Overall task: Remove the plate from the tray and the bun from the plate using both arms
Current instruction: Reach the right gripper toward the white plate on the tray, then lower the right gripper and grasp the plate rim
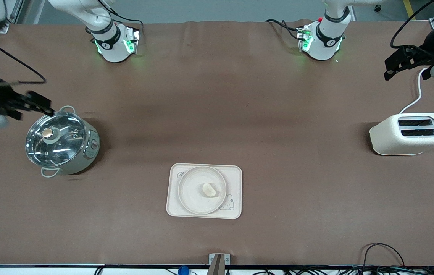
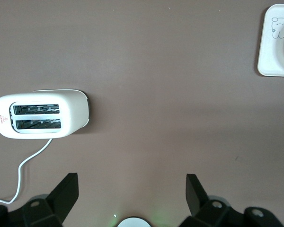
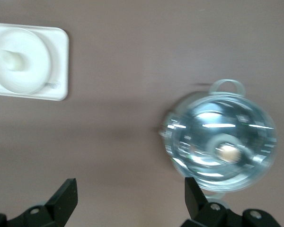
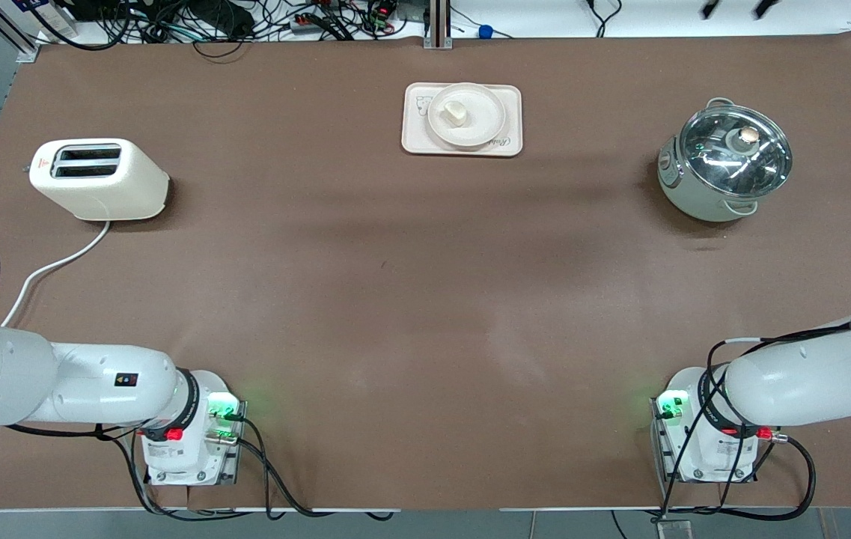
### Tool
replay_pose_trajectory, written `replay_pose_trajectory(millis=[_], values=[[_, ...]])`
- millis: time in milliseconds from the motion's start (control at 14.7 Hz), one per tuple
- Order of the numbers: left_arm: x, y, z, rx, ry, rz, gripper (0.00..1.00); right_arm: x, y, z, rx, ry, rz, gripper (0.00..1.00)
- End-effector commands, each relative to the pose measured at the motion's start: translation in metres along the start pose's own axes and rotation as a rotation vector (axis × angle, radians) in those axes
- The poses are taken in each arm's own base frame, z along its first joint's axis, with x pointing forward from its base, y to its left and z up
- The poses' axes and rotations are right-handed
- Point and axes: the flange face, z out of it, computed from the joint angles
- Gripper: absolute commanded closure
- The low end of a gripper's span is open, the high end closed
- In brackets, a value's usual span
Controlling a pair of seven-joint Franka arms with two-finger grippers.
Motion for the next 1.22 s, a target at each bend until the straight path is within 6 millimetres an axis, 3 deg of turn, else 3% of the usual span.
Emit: replay_pose_trajectory(millis=[0,204,340,543,679,883,1154], values=[[0.001,0.002,0.002,0.001,-0.014,0.011,0.00,0.039,-0.020,0.064,0.083,-0.028,0.088,0.00],[0.002,0.002,0.003,0.001,-0.016,0.015,0.00,0.072,-0.082,0.148,0.103,-0.013,0.139,0.00],[0.002,0.002,0.003,0.002,-0.016,0.015,0.00,0.089,-0.122,0.219,0.122,-0.019,0.211,0.00],[0.003,0.002,0.004,0.005,-0.018,0.013,0.00,0.103,-0.186,0.302,0.102,0.028,0.249,0.00],[0.003,0.002,0.004,0.005,-0.018,0.015,0.00,0.111,-0.200,0.346,0.106,0.092,0.276,0.00],[0.003,0.001,0.003,0.005,-0.015,0.013,0.00,0.122,-0.212,0.382,0.129,0.135,0.287,0.17],[0.003,0.001,0.002,0.005,-0.014,0.013,0.00,0.142,-0.230,0.404,0.154,0.162,0.321,0.38]])
